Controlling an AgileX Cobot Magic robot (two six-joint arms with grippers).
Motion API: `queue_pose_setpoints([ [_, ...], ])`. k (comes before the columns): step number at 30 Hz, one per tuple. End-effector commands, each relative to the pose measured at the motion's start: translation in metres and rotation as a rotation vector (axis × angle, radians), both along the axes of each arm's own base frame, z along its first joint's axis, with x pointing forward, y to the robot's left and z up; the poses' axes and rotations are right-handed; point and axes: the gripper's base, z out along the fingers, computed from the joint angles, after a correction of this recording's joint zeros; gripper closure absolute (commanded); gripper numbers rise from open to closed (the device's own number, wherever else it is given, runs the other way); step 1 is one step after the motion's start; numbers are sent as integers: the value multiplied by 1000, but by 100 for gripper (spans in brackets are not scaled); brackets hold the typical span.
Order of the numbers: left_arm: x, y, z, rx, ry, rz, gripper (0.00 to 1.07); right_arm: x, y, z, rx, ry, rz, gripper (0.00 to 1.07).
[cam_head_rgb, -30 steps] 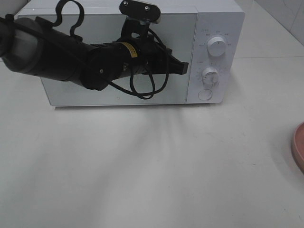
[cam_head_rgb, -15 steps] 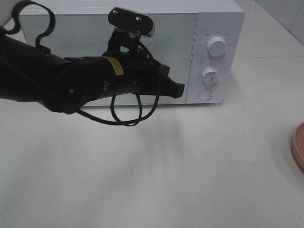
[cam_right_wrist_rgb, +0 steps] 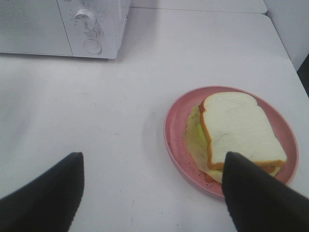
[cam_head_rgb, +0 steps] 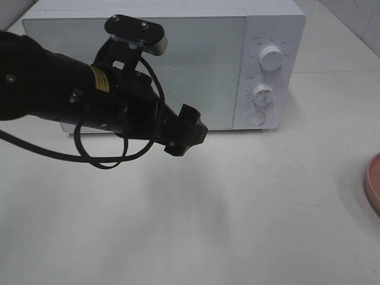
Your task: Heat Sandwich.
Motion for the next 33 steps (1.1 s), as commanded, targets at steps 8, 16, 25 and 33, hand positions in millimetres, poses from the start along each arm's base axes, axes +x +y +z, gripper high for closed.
queue_pose_setpoints([
  [8, -27, 32, 15, 201, 202, -33, 9, -4, 0, 1, -4, -34, 1, 31],
  [16, -15, 73, 25, 234, 291, 103, 9, -4, 0, 1, -4, -34, 1, 31],
  [25, -3, 141, 38, 216, 351, 333, 9, -4, 0, 1, -4, -34, 1, 31],
  [33, -29, 193, 39, 184, 381, 517, 9, -4, 0, 1, -3, -34, 1, 31],
])
